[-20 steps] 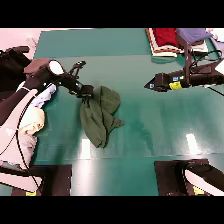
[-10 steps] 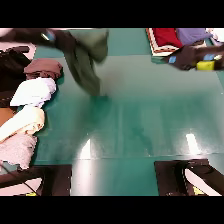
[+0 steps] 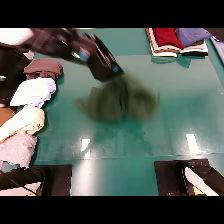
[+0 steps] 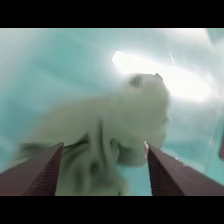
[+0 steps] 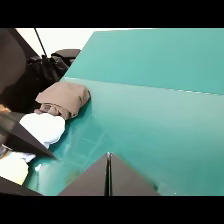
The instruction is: Fold the shirts.
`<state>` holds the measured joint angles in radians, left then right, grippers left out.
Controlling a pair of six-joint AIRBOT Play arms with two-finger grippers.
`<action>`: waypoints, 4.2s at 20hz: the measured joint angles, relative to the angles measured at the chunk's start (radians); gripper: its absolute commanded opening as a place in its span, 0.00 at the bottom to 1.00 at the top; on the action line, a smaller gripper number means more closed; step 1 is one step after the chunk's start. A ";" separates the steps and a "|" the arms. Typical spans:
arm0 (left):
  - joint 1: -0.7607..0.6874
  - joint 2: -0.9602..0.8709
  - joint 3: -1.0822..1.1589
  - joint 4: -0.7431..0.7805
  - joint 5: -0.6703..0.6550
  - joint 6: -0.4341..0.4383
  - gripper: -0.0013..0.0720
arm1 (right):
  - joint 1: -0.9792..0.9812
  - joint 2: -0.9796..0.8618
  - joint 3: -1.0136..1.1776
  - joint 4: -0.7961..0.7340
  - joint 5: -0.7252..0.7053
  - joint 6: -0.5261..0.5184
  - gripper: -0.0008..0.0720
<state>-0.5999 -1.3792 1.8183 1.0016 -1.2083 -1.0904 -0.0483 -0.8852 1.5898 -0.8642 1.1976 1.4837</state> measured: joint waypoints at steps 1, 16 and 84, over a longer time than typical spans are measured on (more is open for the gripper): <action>-0.001 -0.014 -0.023 0.018 -0.009 -0.011 0.83 | -0.001 0.000 0.003 -0.001 0.003 0.000 0.04; 0.531 -0.040 -0.706 0.124 0.090 -0.204 0.86 | -0.004 -0.040 0.011 0.000 0.047 0.000 0.04; 0.558 0.238 -0.655 0.108 0.066 -0.210 0.05 | -0.155 -0.344 -0.571 -0.240 0.165 -0.019 0.80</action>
<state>-0.0422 -1.1416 1.1633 1.1091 -1.1423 -1.3003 -0.2035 -1.2293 1.0187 -1.1042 1.3624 1.4651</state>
